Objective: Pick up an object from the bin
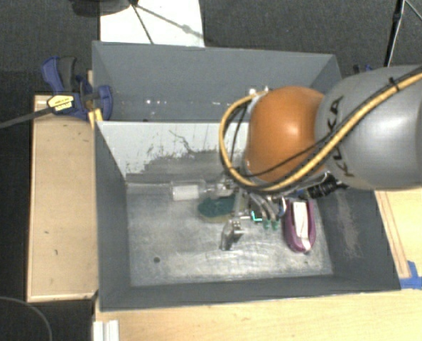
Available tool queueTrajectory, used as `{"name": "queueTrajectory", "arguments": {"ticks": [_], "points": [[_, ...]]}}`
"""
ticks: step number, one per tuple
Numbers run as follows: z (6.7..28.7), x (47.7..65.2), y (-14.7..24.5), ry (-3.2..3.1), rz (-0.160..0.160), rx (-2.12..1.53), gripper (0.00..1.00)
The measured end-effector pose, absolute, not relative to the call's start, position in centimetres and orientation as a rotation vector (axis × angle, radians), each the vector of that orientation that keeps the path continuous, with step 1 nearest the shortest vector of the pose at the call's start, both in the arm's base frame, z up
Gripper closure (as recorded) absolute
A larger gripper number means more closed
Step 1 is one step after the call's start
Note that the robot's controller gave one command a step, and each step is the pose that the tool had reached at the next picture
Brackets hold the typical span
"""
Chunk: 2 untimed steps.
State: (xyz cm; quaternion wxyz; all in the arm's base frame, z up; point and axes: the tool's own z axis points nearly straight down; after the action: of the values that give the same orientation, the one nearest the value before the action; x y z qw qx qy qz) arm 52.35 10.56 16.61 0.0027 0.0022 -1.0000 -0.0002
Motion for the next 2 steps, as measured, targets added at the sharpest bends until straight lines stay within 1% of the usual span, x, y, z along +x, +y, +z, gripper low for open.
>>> {"name": "queueTrajectory", "arguments": {"ticks": [1,2], "points": [[10.14,57.07,8.49,-3.139,0.000,-0.164,0.00],[10.52,57.13,8.68,-3.143,-0.004,-0.168,1.00]]}}
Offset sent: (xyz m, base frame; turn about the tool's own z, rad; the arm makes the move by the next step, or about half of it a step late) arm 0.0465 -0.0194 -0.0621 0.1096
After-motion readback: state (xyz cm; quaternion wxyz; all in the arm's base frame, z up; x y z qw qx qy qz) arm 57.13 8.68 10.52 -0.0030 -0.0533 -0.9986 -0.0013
